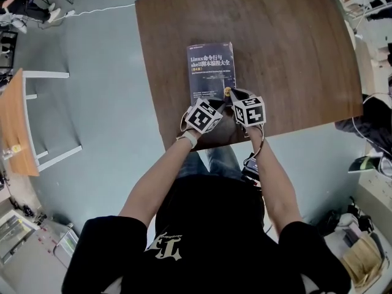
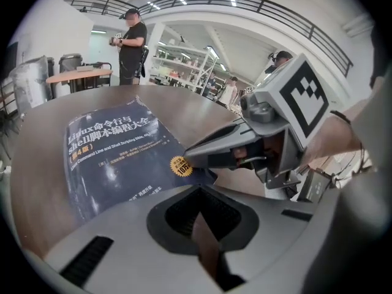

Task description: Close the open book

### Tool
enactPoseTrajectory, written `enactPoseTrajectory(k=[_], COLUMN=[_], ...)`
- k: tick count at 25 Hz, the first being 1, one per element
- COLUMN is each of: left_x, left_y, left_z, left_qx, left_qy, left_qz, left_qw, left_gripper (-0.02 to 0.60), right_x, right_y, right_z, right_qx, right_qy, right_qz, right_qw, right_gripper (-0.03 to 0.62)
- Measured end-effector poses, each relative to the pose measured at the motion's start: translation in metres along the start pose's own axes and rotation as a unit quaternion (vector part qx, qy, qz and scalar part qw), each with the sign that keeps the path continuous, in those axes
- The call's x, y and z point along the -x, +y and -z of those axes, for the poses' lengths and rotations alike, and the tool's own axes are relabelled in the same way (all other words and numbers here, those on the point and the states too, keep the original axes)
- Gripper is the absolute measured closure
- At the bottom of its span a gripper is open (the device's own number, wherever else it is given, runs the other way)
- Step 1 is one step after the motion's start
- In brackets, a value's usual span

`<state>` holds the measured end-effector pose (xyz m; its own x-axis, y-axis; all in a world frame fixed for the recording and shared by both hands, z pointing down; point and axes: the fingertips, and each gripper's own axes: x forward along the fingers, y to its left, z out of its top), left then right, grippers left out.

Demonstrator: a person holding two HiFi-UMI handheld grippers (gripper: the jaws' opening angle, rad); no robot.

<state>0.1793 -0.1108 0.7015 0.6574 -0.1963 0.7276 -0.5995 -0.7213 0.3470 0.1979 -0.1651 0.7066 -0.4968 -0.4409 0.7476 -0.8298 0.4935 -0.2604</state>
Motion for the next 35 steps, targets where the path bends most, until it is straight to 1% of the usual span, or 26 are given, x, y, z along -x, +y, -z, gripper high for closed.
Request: enactPoseTrajectory(k=[7, 15, 20, 24, 29, 35], left_x=[0.027, 0.055, 0.085, 0.105, 0.131, 0.166], left_y=[0.006, 0.005, 0.002, 0.003, 0.003, 0.001], left_z=[-0.006, -0.022, -0.024, -0.034, -0.039, -0.043], left_qx=[-0.003, -0.002, -0.001, -0.007, 0.007, 0.010], left_qy=[-0.020, -0.057, -0.078, -0.105, -0.137, -0.178], left_qz=[-0.022, -0.041, -0.044, -0.048, -0.047, -0.041], left_qw=[0.9995, 0.9976, 0.9960, 0.9933, 0.9894, 0.9831], left_gripper=[0.577, 0.577, 0.577, 0.577, 0.577, 0.577], right_x=[0.021, 0.051, 0.071, 0.085, 0.100, 0.121], right_y=[0.008, 0.017, 0.036, 0.045, 0.061, 0.092], right_z=[-0.015, -0.027, -0.035, -0.047, -0.057, -0.075], right_qx=[0.015, 0.024, 0.025, 0.038, 0.054, 0.062], right_qy=[-0.018, -0.046, -0.061, -0.078, -0.090, -0.128], right_qz=[0.003, 0.004, 0.007, 0.016, 0.031, 0.037], right_qw=[1.000, 0.999, 0.998, 0.996, 0.994, 0.989], right_gripper=[0.606, 0.606, 0.606, 0.606, 0.606, 0.606])
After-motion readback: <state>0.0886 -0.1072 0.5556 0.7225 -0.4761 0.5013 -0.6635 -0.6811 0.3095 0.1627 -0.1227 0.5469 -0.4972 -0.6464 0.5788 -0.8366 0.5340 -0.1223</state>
